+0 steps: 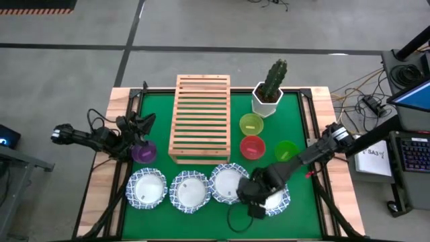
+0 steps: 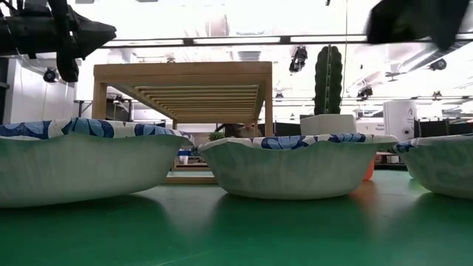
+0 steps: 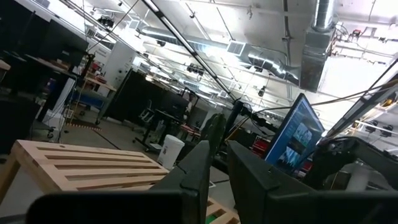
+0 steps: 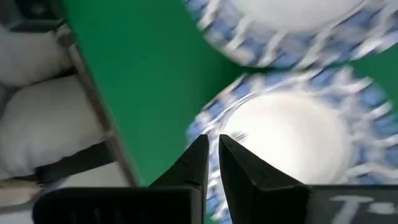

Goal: Place and stack bowls onto a shelf
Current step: Put the white and blue bowl on the shelf

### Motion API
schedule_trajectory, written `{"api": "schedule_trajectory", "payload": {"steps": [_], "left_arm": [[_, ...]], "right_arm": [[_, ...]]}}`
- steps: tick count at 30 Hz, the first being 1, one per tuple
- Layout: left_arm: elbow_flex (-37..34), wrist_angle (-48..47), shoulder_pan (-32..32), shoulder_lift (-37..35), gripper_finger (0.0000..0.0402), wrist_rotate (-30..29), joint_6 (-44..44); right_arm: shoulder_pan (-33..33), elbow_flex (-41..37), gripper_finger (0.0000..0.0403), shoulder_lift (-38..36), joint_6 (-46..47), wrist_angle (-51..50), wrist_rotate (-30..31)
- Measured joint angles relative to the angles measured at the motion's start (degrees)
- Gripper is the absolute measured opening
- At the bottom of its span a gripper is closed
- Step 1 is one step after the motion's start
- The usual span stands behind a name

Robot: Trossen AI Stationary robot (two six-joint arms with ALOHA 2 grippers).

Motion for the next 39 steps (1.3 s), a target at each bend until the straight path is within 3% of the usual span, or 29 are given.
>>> {"api": "schedule_trajectory", "payload": {"steps": [5, 10, 17, 25, 33, 39], "left_arm": [[0.0, 0.02, 0.0, 0.02, 0.004, 0.01, -0.02], [0.0, -0.02, -0.02, 0.04, 0.004, 0.0, -0.04], [0.0, 0.0, -0.02, 0.04, 0.004, 0.0, -0.45], [0.0, -0.02, -0.02, 0.04, 0.004, 0.02, -1.31], [0.0, -0.02, -0.01, 0.09, 0.004, 0.02, -1.31], [0.0, -0.04, -0.02, 0.09, 0.004, 0.0, -1.31]], "right_arm": [[3.84, 0.0, 0.0043, -0.45, 11.74, -0.75, 0.52], [7.04, -0.24, 0.0099, -0.45, 20.13, -1.5, 0.93], [10.21, -0.46, 0.0174, 0.53, 16.54, -1.57, 6.6], [11.77, -0.63, 0.018, 5.76, 10.92, -1.53, 9.46], [12.46, -0.87, 0.0177, 6.13, 8.86, -0.61, 15.83], [12.47, -2.61, 0.0161, 6.13, 8.8, 2.36, 16.08]]}}
